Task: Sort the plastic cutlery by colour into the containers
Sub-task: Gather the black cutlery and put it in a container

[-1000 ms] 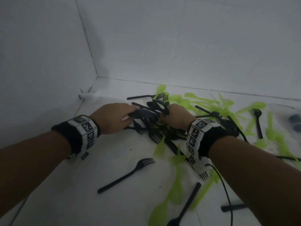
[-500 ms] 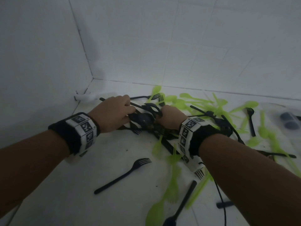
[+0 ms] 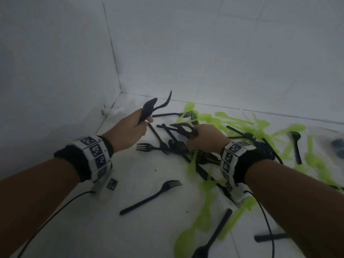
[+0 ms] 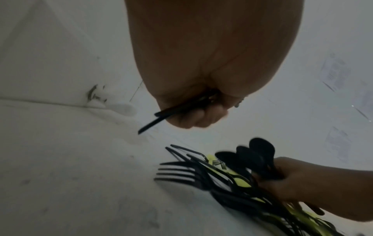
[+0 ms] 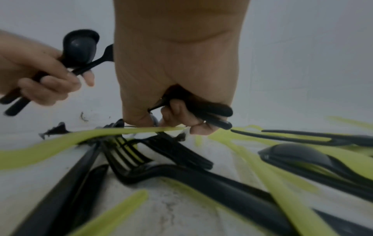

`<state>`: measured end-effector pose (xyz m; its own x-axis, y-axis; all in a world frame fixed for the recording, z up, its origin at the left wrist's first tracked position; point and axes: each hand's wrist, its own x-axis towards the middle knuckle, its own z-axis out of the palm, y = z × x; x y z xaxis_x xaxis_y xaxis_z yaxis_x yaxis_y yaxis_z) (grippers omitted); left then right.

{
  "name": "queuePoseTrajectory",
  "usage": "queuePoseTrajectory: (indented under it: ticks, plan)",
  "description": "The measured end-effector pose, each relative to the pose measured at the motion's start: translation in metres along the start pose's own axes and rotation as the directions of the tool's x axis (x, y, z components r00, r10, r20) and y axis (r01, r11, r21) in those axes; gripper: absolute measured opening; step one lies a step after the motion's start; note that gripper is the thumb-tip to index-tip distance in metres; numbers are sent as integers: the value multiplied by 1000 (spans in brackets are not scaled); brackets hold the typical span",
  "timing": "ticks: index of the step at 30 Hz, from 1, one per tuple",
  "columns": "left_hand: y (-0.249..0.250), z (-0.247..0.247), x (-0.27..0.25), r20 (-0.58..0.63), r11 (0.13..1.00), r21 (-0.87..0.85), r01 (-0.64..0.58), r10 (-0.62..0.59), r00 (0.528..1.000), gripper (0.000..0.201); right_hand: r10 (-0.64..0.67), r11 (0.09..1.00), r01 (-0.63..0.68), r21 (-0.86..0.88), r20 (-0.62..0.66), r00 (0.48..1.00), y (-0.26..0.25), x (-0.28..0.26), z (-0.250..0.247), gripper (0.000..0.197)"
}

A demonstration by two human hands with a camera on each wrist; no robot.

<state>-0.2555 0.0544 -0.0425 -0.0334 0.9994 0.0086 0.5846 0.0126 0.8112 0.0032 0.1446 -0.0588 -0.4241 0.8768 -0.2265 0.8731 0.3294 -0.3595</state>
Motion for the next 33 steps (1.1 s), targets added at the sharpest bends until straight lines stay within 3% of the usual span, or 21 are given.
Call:
queuePoseTrajectory:
  ticks: [2,7,11,14,18,23,26,29,33]
  plan:
    - [4,3,-4,-18,998,69,5,-4,1000,12,18,993,-16,116,-23,1000,1,-4,-3,22]
    - [11,12,-11,64,992,126,1,-9,998,38,89,914,-12,405,-173,981,2,-12,-7,17]
    - [9,20,-8,105,999,-4,49,-48,993,24,144,845,24,535,-271,952,3,-18,-13,21]
    - [16,26,-4,17,998,-50,42,-41,999,22,192,742,72,666,-314,930,0,-20,-25,23]
    - [35,33,-1,-53,979,-198,47,-59,997,29,173,530,111,841,-236,956,-14,-26,-33,20]
    - [57,50,-2,-27,929,-369,24,-36,999,17,59,376,130,917,-164,985,-42,-32,-19,15]
    - [58,54,-5,-35,918,-395,24,-41,999,14,64,360,123,925,-156,986,-45,-32,-12,13]
    - [58,54,-11,-54,937,-348,18,-39,998,22,68,402,114,908,-154,986,-42,-35,-8,16]
    - [53,52,-11,-5,957,-273,98,-103,995,25,279,388,49,920,-168,946,-32,-41,-9,11]
